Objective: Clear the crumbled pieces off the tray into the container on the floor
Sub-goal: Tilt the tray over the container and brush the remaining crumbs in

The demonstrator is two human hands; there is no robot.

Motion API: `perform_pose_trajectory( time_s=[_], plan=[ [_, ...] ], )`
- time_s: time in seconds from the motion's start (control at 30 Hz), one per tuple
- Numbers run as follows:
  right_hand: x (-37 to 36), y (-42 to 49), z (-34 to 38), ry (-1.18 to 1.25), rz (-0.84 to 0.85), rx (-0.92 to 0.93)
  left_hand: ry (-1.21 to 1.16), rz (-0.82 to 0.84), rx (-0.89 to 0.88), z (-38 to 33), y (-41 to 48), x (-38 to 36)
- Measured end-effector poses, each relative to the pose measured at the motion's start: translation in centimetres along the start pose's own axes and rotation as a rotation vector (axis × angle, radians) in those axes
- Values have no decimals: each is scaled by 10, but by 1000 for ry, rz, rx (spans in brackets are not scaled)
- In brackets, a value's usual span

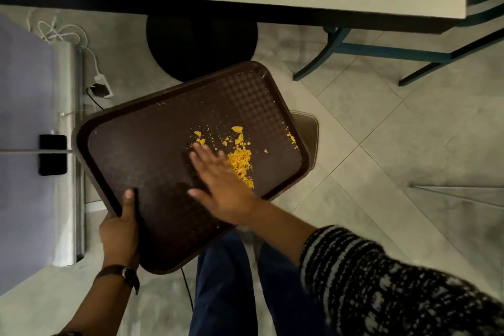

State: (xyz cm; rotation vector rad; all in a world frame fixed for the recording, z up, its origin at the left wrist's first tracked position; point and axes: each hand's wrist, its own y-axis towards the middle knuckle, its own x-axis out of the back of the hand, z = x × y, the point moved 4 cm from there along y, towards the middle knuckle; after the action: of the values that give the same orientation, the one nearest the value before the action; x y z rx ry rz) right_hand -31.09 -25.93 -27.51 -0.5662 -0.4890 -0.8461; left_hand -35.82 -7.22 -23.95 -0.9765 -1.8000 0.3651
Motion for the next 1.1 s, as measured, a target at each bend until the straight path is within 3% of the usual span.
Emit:
perform_pose_trajectory(
  time_s=[0.2,0.43,0.6,0.67,0.8,0.87,0.93,1.1],
  plan=[
    [-29,49,46,108,-138,-181,-42,-30,68,6,-17,-8],
    [-17,38,-2,-19,-304,-445,-180,-34,66,13,-15,-4],
    [-11,10,-34,-22,-325,-623,-187,-15,53,13,-10,-2],
    [-10,9,-24,14,-311,-587,-198,-11,48,13,-9,-2],
    [-36,9,30,62,-165,-191,-184,-26,38,10,-8,2],
    [-53,0,39,6,-75,-83,-163,-33,26,7,-9,4],
    [-60,-7,30,-68,-57,-101,-135,-36,18,6,-10,6],
    [-40,-15,-19,-118,-66,-360,-115,-25,33,12,-7,10]
  ],
)
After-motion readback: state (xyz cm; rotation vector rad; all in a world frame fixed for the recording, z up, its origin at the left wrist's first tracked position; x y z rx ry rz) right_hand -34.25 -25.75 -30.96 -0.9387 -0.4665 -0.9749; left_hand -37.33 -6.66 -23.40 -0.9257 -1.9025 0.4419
